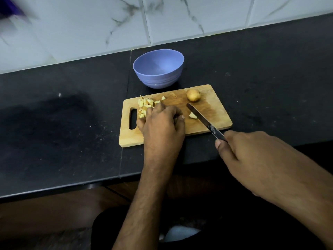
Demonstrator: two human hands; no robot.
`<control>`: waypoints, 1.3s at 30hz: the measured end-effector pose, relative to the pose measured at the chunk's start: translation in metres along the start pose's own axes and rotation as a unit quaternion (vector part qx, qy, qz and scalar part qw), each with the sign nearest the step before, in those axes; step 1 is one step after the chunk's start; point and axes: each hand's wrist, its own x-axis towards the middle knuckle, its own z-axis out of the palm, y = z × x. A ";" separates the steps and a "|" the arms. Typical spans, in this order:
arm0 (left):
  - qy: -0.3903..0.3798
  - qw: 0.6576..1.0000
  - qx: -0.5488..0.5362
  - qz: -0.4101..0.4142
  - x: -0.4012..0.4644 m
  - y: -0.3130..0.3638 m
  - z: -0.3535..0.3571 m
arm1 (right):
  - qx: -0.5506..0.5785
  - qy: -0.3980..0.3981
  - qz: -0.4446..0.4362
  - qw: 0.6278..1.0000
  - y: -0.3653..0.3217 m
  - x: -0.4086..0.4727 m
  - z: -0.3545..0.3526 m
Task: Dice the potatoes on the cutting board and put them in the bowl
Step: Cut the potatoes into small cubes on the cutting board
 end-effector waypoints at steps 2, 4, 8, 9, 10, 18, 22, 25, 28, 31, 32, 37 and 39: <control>0.043 0.999 0.023 -0.022 0.001 0.000 0.001 | 0.007 0.003 -0.004 1.000 -0.002 0.002 0.000; 0.077 0.996 0.032 -0.036 0.002 0.000 0.003 | 0.014 0.002 -0.012 1.000 -0.003 0.003 0.003; 0.122 0.992 0.019 -0.002 0.002 0.004 0.003 | 0.015 0.008 -0.022 1.000 -0.004 0.003 0.007; 0.130 0.991 0.015 0.011 0.001 0.004 0.002 | 0.011 0.015 -0.023 1.000 -0.004 0.004 0.008; 0.134 0.991 0.014 0.022 0.000 0.004 0.002 | 0.006 0.019 -0.023 1.000 -0.004 0.004 0.008; 0.050 0.996 0.036 0.059 -0.001 0.011 0.002 | 0.019 0.010 -0.006 1.000 0.002 0.004 0.004; -0.040 0.991 0.059 0.110 0.000 0.013 0.003 | 0.018 0.003 0.015 1.000 0.003 0.002 0.000; -0.049 0.993 0.048 0.091 0.004 0.012 0.006 | 0.020 -0.002 0.025 0.999 0.003 0.003 0.001; -0.046 0.996 0.015 0.074 0.007 0.009 0.007 | 0.023 -0.001 0.034 0.999 0.005 0.004 0.004; -0.058 0.996 -0.012 0.060 0.009 0.006 0.006 | 0.025 -0.004 0.041 0.999 0.006 0.003 0.005; -0.057 0.997 -0.022 0.056 0.009 0.006 0.005 | 0.026 -0.001 0.039 0.999 0.005 0.003 0.005; -0.031 0.996 -0.076 0.044 0.008 0.004 0.001 | 0.026 0.002 0.025 0.999 0.003 0.003 0.003; -0.022 0.995 -0.082 0.043 0.007 0.003 0.001 | 0.018 -0.003 0.014 1.000 0.001 0.003 0.003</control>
